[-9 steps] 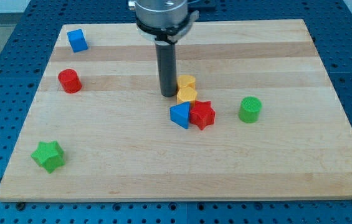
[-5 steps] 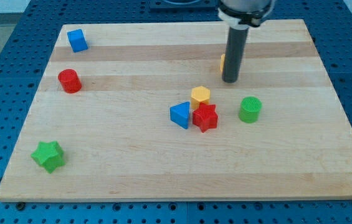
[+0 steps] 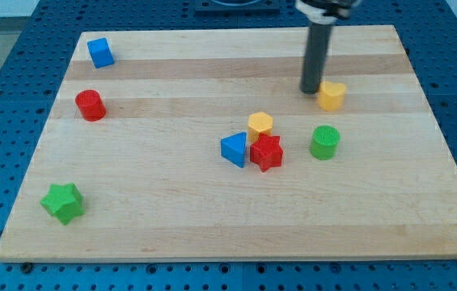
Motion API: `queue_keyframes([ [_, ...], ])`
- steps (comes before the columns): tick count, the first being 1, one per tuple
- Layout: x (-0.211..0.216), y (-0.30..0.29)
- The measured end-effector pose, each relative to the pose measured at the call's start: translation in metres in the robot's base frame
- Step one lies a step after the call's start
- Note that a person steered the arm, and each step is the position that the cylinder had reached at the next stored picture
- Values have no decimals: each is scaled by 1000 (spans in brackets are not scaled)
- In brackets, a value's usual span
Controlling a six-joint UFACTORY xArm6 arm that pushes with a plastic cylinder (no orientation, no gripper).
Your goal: Move the yellow heart towards the center right
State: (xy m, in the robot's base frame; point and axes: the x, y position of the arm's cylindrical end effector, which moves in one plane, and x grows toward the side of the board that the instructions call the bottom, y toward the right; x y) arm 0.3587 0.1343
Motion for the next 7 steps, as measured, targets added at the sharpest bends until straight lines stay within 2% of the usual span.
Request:
queue_keyframes([
  [1, 7, 44],
  [3, 3, 26],
  [4, 32, 4],
  [5, 77, 22],
  [6, 80, 80],
  [7, 53, 83],
])
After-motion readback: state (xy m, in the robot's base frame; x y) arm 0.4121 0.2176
